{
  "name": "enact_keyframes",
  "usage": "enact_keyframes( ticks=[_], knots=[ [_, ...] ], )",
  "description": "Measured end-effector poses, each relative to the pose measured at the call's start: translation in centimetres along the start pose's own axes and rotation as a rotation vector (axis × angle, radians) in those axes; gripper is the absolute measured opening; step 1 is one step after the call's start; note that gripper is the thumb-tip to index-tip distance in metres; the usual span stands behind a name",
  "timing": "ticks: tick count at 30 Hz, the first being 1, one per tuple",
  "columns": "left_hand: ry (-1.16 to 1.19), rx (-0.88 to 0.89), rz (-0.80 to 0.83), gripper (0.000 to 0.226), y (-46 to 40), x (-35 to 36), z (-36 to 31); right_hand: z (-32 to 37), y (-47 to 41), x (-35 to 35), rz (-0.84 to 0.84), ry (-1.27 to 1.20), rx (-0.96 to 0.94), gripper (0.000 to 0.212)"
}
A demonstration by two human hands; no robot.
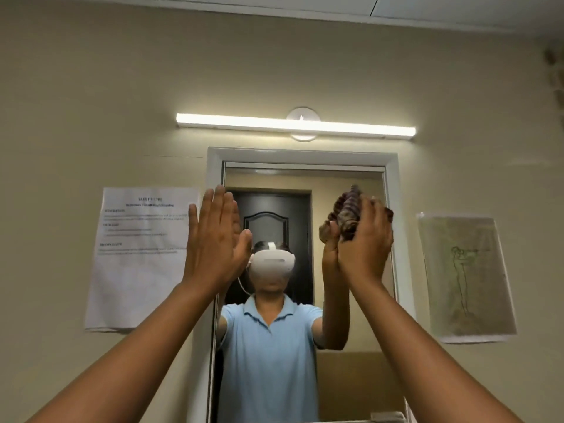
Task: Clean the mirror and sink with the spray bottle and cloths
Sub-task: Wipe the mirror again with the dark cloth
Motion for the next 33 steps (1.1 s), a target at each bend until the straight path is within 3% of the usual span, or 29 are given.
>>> enact_keyframes(
  ticks=[5,8,11,14,16,21,24,29,33],
  knots=[
    [-0.051,-0.026,0.028,0.076,-0.8,1.2,1.4,2.4,0.9,4.2,0.189,0.372,-0.148,0.095],
    [-0.034,-0.008,0.025,0.072,-0.8,1.5,1.7,5.2,2.5,6.7,0.339,0.476,-0.399,0.102],
    [-0.029,0.001,0.011,0.068,-0.8,1.5,1.7,6.8,2.9,7.9,0.406,0.504,-0.587,0.093],
    [-0.057,0.021,-0.009,0.066,-0.7,1.4,1.8,6.1,1.6,7.8,0.352,0.552,-0.665,0.076],
    [-0.088,0.043,-0.023,0.065,-0.7,1.2,1.9,4.9,0.0,6.8,0.305,0.565,-0.636,0.072],
    [-0.107,0.083,-0.046,0.064,-0.6,0.9,1.9,-0.8,-5.3,1.9,0.162,0.481,-0.288,0.068],
    [-0.102,0.098,-0.05,0.063,-0.6,0.7,1.9,-2.9,-6.6,0.1,0.1,0.477,-0.213,0.066],
    [-0.091,0.138,-0.054,0.064,-0.5,0.4,2.0,-2.6,-6.6,-0.6,-0.046,0.362,-0.026,0.068],
    [-0.055,0.145,-0.053,0.067,-0.5,0.4,2.5,0.3,-6.0,1.7,-0.029,0.346,-0.021,0.067]
  ],
)
Point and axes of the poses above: each hand's wrist, its own y-axis away from the middle knuckle, its own x-axis out of the palm, z = x × y, the point moved 7 cm from there along -y, towards the middle knuckle, and after that the axes turned 14 degrees about z, right-handed, at the moved point
